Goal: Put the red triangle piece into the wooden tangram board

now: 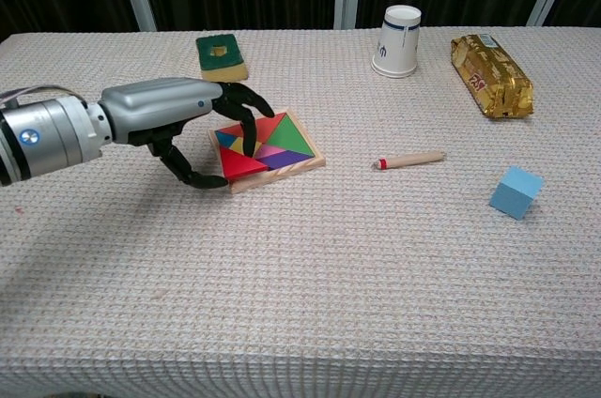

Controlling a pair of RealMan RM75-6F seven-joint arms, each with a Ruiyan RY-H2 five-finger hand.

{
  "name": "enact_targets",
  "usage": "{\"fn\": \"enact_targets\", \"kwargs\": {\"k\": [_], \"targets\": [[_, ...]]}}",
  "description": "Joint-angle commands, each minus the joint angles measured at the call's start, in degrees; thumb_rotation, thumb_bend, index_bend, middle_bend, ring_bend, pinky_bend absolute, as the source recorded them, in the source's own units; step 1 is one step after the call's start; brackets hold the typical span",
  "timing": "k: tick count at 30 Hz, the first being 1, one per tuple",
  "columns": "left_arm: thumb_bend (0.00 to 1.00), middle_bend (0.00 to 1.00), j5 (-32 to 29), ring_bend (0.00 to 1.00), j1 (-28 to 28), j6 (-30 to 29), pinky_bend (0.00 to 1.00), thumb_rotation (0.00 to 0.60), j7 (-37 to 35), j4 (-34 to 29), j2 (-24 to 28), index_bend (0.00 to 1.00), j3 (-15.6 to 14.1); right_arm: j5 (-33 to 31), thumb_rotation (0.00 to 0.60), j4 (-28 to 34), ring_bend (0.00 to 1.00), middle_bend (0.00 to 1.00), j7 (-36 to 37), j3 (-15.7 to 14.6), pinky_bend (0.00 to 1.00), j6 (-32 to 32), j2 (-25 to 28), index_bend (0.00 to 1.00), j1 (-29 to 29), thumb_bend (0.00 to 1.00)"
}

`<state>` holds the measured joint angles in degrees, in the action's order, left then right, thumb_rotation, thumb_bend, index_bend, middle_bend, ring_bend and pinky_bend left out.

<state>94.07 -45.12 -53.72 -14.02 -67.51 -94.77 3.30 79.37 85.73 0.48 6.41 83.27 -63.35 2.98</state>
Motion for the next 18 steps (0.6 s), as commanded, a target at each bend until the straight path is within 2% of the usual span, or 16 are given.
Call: {"fn": "enact_targets", "kwargs": {"k": [1, 18], "targets": [[0.28, 0.11, 0.59, 0.00, -0.61, -0.34, 0.00, 0.600, -0.05, 1.10, -0.66, 0.46, -0.58, 0.18, 0.600, 0.10, 0.00, 0.00, -0.13, -0.06, 0.00, 0.09, -0.03, 0.00, 0.00, 0.37], [0.28, 0.11, -0.50, 0.00, -2.87, -0.14, 0.00, 0.600, -0.69, 3.65, -1.59, 0.46, -1.36, -0.20, 0.600, -0.63, 0.00, 0.00, 0.21, -0.19, 0.00, -0.62, -0.45, 0.00, 0.12, 0.37]]}}
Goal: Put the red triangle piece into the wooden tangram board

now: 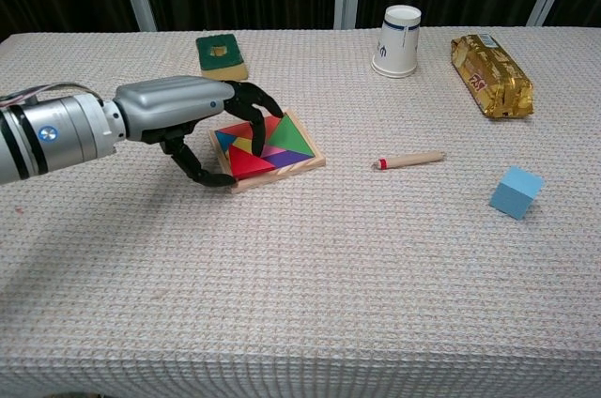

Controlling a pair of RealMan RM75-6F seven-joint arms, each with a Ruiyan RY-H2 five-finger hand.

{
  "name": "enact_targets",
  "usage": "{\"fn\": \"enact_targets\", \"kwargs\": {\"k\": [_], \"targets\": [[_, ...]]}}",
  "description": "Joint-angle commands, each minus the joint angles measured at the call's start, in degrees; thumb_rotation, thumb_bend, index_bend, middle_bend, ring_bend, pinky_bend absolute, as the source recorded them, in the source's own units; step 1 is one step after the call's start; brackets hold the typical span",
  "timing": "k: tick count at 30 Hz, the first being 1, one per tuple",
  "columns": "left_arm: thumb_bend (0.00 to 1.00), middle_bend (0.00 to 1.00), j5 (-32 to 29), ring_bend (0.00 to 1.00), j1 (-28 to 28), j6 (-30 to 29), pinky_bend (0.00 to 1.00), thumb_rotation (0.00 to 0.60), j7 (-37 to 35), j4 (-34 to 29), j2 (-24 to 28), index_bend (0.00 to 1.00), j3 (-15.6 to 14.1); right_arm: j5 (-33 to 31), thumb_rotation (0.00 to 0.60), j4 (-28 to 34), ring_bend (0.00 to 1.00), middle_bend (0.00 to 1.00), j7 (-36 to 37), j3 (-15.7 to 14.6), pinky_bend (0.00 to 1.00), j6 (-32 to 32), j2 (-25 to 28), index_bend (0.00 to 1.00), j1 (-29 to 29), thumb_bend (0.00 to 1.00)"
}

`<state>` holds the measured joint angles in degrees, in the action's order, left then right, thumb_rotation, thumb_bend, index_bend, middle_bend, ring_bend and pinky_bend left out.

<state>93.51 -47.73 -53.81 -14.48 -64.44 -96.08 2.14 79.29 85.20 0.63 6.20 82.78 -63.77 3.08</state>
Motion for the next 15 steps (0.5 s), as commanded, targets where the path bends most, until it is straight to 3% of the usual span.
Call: {"fn": "enact_targets", "kwargs": {"k": [1, 15], "targets": [[0.28, 0.11, -0.01, 0.00, -0.33, -0.03, 0.00, 0.600, -0.52, 0.81, -0.42, 0.46, -0.26, -0.23, 0.600, -0.16, 0.00, 0.00, 0.08, 0.03, 0.00, -0.26, -0.07, 0.00, 0.05, 0.37], [0.28, 0.11, -1.13, 0.00, -1.01, -0.14, 0.00, 0.600, -1.63, 2.17, -1.27, 0.45, -0.70, -0.32, 0.600, -0.58, 0.00, 0.00, 0.40, -0.05, 0.00, -0.52, -0.25, 0.00, 0.05, 0.36]]}}
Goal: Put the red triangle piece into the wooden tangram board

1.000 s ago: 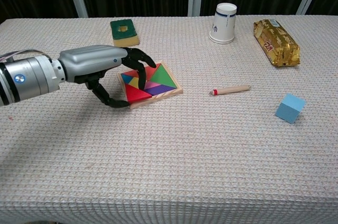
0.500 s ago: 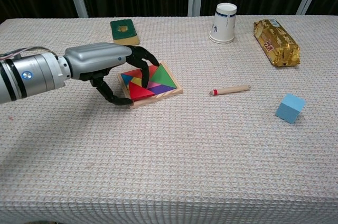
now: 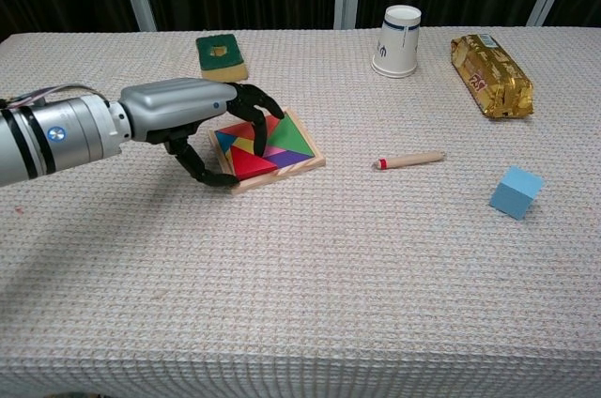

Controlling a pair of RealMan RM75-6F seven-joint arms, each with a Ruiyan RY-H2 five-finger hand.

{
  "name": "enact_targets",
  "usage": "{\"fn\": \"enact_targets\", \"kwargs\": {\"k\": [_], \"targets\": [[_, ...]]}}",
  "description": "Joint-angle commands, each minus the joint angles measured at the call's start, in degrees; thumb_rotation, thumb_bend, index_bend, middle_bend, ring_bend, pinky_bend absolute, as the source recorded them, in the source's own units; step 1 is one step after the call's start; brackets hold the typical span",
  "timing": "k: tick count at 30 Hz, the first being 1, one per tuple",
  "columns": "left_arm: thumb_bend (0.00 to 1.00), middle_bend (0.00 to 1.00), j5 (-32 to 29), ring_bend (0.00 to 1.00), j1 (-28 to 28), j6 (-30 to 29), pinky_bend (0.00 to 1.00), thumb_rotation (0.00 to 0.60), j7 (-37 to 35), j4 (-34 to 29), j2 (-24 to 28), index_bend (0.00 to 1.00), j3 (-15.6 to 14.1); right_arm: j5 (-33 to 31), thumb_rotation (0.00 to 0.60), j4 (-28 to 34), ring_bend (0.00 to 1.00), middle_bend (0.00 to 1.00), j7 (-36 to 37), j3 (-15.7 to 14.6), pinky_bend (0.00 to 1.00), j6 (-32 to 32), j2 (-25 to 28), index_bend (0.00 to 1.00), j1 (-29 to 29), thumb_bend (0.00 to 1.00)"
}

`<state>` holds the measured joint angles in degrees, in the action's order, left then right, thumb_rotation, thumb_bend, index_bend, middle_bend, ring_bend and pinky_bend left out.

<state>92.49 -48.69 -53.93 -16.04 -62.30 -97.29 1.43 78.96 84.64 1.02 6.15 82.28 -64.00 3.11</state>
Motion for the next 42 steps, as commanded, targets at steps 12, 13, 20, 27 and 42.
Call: {"fn": "enact_targets", "kwargs": {"k": [12, 13, 20, 27, 42], "targets": [[0.27, 0.11, -0.60, 0.00, -0.23, -0.20, 0.00, 0.600, -0.64, 0.33, -0.13, 0.39, -0.48, 0.01, 0.600, 0.06, 0.00, 0.00, -0.03, 0.01, 0.00, -0.01, 0.04, 0.00, 0.00, 0.36], [0.27, 0.11, -0.60, 0.00, -0.25, -0.23, 0.00, 0.600, -0.64, 0.34, -0.12, 0.39, -0.52, 0.04, 0.600, 0.08, 0.00, 0.00, -0.07, 0.01, 0.00, 0.00, 0.04, 0.00, 0.02, 0.36], [0.27, 0.11, -0.86, 0.00, -0.30, -0.36, 0.00, 0.600, -0.54, -0.26, 0.24, 0.38, -0.63, -0.07, 0.600, 0.19, 0.00, 0.00, -0.08, 0.07, 0.00, 0.08, 0.15, 0.00, -0.05, 0.36], [0.27, 0.11, -1.71, 0.00, -0.60, -0.99, 0.00, 0.600, 0.68, -2.82, 2.31, 0.38, 0.63, 0.19, 0.600, 0.26, 0.00, 0.00, 0.17, 0.10, 0.00, 0.52, 0.38, 0.00, -0.20, 0.37], [0.27, 0.11, -4.60, 0.00, -2.16, 1.69, 0.00, 0.600, 2.31, -2.39, 1.71, 0.38, 2.55, -0.21, 0.600, -0.45, 0.00, 0.00, 1.25, 0.20, 0.00, 0.35, 0.41, 0.00, -0.38, 0.37]]}}
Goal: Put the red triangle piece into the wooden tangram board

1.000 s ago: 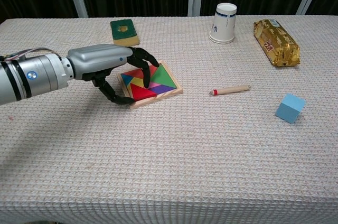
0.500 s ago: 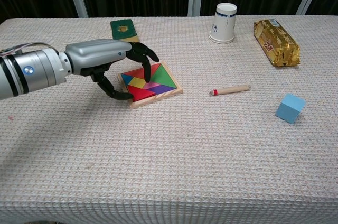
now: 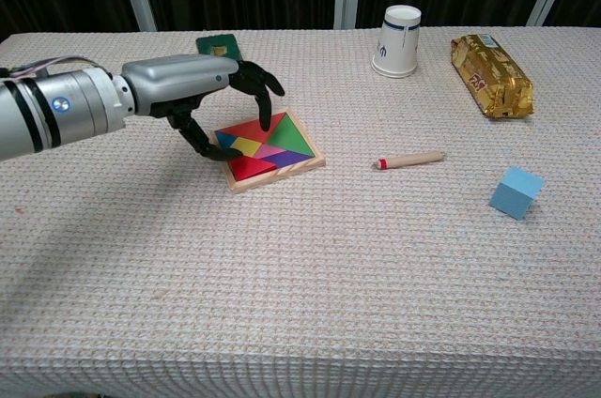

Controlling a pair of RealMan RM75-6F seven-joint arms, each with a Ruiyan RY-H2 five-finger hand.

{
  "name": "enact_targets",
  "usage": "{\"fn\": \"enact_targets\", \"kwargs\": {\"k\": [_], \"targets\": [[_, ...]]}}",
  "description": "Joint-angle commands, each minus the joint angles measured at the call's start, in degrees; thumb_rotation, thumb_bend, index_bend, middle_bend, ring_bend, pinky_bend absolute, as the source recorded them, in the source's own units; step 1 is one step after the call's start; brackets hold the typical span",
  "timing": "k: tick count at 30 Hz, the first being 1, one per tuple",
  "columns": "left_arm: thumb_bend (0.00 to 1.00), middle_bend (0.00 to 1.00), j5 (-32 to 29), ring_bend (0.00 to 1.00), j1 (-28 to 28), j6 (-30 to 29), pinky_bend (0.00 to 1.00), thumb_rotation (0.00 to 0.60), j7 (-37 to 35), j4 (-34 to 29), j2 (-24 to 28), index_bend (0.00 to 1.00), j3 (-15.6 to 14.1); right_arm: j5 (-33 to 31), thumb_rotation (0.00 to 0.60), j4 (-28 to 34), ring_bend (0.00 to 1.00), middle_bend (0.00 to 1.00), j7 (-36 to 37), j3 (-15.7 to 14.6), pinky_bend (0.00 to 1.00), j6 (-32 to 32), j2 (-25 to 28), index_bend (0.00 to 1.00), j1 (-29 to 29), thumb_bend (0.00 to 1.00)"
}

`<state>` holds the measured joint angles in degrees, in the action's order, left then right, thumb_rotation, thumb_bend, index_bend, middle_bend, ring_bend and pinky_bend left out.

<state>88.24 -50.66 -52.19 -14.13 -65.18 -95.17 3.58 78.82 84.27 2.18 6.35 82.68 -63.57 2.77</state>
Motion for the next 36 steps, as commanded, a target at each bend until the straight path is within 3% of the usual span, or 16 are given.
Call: {"fn": "enact_targets", "kwargs": {"k": [1, 11, 36], "targets": [[0.26, 0.11, -0.52, 0.00, -0.29, -0.04, 0.00, 0.600, 0.79, 0.79, -0.65, 0.38, 0.59, -0.11, 0.600, -0.16, 0.00, 0.00, 0.16, -0.02, 0.00, -0.11, -0.05, 0.00, -0.05, 0.37], [0.07, 0.11, -2.81, 0.00, -1.20, 0.99, 0.00, 0.600, 3.56, 2.90, -2.99, 0.38, 2.28, -0.19, 0.600, -0.88, 0.00, 0.00, 0.79, -0.06, 0.00, -0.38, -0.30, 0.00, -0.07, 0.37], [0.06, 0.11, -4.88, 0.00, -3.04, 2.73, 0.00, 0.600, 4.41, 5.15, -5.01, 0.38, 3.72, -0.66, 0.600, -1.80, 0.00, 0.00, 1.68, 0.06, 0.00, -0.84, -0.52, 0.00, -0.20, 0.37]]}}
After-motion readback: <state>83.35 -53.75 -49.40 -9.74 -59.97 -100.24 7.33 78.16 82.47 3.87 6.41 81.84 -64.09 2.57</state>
